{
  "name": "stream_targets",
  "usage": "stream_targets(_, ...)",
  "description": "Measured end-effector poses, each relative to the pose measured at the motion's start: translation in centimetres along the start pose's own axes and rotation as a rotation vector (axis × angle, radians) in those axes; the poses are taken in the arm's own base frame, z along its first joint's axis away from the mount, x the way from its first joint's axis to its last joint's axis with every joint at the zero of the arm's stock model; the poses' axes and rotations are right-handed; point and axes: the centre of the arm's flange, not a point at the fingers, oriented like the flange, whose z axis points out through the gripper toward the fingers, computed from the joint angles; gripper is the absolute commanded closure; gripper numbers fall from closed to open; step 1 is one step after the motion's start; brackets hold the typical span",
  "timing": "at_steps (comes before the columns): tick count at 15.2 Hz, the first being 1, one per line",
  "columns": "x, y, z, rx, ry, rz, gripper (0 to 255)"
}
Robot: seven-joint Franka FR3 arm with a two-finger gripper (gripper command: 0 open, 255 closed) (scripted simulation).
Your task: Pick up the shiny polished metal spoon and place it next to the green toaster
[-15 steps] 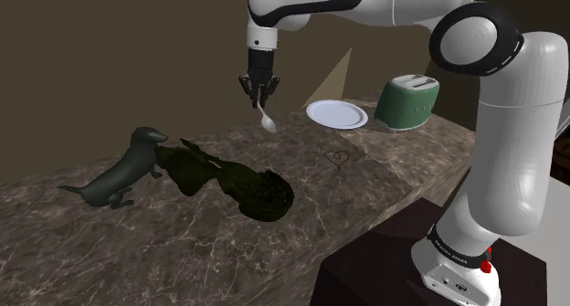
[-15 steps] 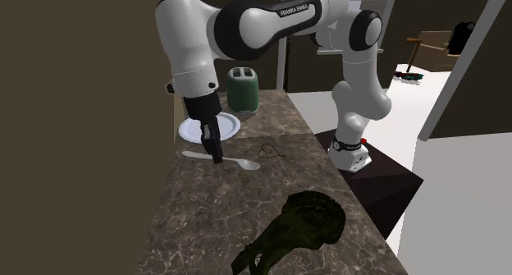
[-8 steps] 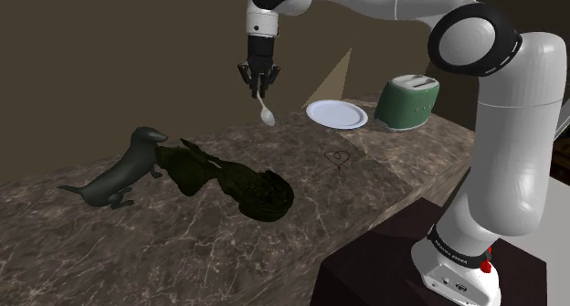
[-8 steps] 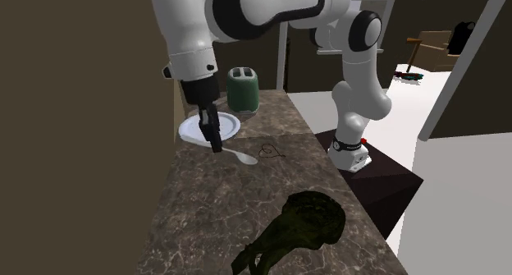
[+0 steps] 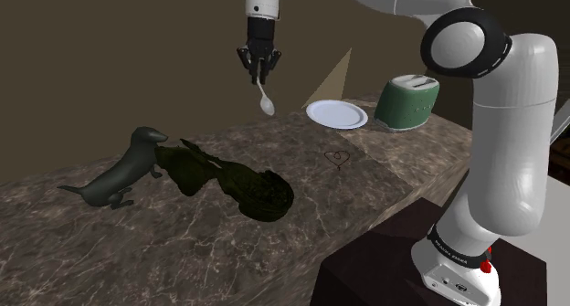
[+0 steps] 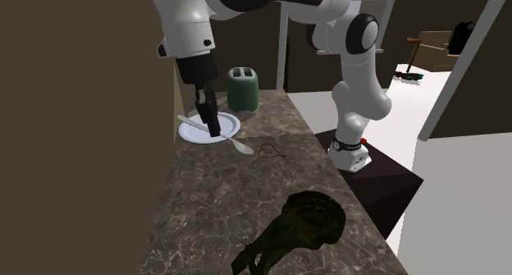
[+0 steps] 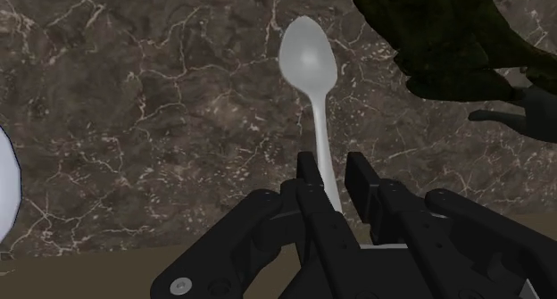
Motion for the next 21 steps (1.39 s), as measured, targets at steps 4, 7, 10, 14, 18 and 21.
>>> stream_targets(4,-0.2,-0.4,-1.9,0.000,-0.001,0.000,255)
stream_targets(7,-1.8,2.0,-2.4,-0.001,-0.001,0.001,255)
stream_targets(10,-3.2,5.3,-2.6,-0.001,0.000,0.001,255)
stream_targets(14,-6.0,9.3,-2.9,-0.001,0.000,0.001,255)
stream_targets(18,-8.8,14.2,-3.1,-0.001,0.000,0.001,255)
stream_targets(21,-10.5,17.9,-3.5,-0.001,0.000,0.002,255)
